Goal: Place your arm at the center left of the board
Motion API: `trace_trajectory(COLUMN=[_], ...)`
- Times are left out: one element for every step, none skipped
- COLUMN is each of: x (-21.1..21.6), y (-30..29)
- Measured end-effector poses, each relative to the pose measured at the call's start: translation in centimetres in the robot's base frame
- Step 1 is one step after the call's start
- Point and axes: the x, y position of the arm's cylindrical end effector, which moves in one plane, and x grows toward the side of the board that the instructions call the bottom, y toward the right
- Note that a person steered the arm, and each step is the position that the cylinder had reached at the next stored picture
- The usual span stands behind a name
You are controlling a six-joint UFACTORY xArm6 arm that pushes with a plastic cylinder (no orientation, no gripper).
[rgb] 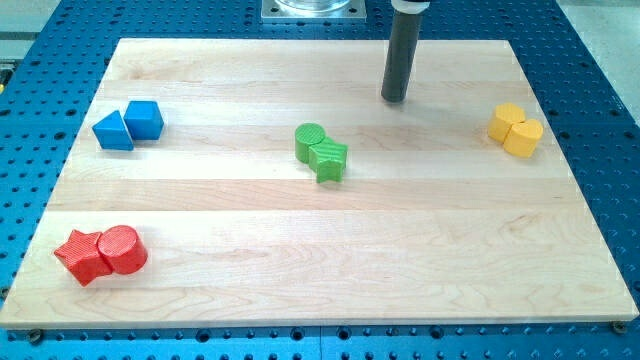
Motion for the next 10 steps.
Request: trace_trajectory(x=[0.2, 0.1, -1.0, -2.6, -4.2, -5.5, -5.5, -5.4, -4.7, -2.8], y=[0.0, -3.7, -9.4, -14.6, -18.9, -23.9, -30.9, -38.2, -41.0, -41.1])
